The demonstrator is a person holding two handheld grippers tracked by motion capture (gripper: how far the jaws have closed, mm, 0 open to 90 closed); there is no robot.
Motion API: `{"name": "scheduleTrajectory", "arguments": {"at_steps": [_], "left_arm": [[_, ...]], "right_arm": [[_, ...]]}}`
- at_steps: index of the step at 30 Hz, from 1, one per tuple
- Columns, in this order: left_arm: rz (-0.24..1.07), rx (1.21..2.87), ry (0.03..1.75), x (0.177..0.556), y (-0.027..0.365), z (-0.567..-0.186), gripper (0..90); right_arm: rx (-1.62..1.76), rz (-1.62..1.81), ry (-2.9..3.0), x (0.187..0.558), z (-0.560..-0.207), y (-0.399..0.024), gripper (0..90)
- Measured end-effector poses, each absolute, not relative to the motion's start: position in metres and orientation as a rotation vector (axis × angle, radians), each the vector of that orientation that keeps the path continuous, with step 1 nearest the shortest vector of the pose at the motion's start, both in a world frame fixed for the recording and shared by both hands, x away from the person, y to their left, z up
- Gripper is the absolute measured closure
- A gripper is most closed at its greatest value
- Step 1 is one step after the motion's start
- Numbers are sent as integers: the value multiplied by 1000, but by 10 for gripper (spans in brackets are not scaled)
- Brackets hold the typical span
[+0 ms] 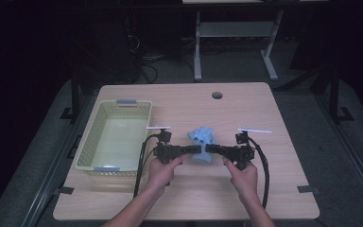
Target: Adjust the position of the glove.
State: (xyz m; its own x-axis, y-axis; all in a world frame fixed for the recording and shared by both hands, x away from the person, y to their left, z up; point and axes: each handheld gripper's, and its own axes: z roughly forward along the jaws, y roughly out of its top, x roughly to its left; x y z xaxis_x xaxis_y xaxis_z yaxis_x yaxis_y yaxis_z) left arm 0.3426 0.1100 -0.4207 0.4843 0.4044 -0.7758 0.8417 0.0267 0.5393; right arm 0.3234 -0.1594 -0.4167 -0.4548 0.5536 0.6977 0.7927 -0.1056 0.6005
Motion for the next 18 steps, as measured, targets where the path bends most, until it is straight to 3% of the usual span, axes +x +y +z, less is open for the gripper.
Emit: {"name": "scheduleTrajectory", "arguments": {"at_steps": [18], "left_arm": [[-439, 1553, 1088, 348, 151, -396, 732]], "right_arm": [[-1413, -1579, -2045, 340, -382, -120, 784]]}}
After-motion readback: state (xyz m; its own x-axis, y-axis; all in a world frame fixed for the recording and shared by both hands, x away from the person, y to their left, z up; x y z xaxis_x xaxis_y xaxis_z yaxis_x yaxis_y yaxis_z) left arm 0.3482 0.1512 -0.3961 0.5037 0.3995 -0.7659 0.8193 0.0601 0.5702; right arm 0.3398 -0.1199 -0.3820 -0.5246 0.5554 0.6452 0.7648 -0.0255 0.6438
